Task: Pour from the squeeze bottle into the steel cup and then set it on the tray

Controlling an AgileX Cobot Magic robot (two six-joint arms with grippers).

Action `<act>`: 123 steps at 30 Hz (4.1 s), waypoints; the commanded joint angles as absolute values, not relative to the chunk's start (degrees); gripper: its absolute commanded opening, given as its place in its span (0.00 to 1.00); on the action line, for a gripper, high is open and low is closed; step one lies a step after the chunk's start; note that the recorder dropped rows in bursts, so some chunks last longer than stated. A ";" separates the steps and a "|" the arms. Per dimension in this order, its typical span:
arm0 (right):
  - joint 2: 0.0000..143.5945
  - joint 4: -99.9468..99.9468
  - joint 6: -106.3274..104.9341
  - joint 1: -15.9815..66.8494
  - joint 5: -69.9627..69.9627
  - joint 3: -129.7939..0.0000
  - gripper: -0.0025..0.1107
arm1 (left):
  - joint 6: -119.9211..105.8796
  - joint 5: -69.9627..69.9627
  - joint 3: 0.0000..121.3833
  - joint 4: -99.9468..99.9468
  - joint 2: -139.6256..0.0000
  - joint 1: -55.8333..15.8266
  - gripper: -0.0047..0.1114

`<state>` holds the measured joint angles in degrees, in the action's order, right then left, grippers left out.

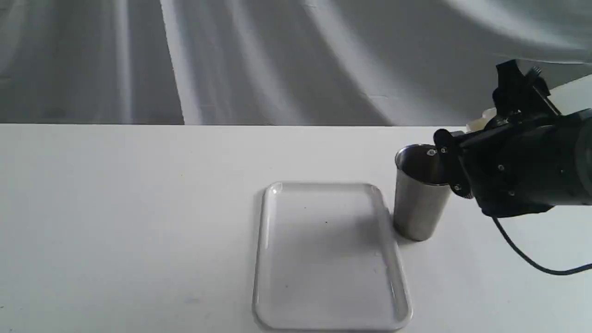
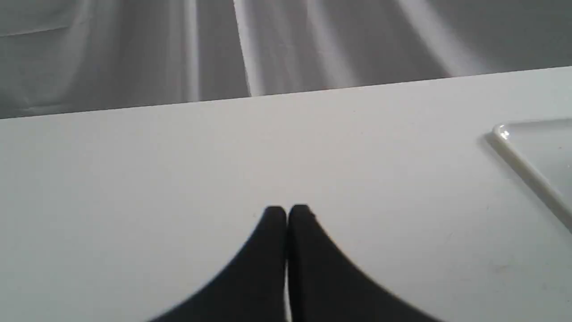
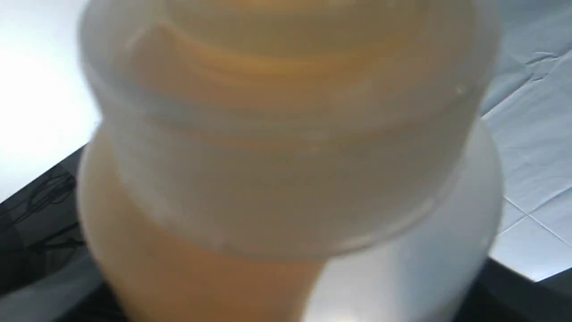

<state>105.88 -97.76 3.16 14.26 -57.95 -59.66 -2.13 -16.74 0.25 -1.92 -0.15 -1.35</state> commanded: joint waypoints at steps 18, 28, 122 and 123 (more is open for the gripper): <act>104.93 -99.95 35.40 14.28 -57.03 -60.09 0.33 | -2.01 -16.30 0.00 -1.88 0.00 -1.26 0.04; 104.93 -99.95 45.24 14.94 -57.03 -60.09 0.33 | -1.87 -16.30 0.00 -1.88 0.00 -1.26 0.04; 101.97 -30.34 24.22 15.42 24.66 -56.05 0.33 | -1.97 -16.30 0.00 -1.88 0.00 -1.26 0.04; 102.42 -30.34 23.73 15.42 24.69 -56.05 0.33 | -1.97 -16.30 0.00 -1.88 0.00 -1.26 0.04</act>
<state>102.22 -31.15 25.08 15.30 21.98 -55.57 -2.13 -16.74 0.25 -1.92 -0.15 -1.35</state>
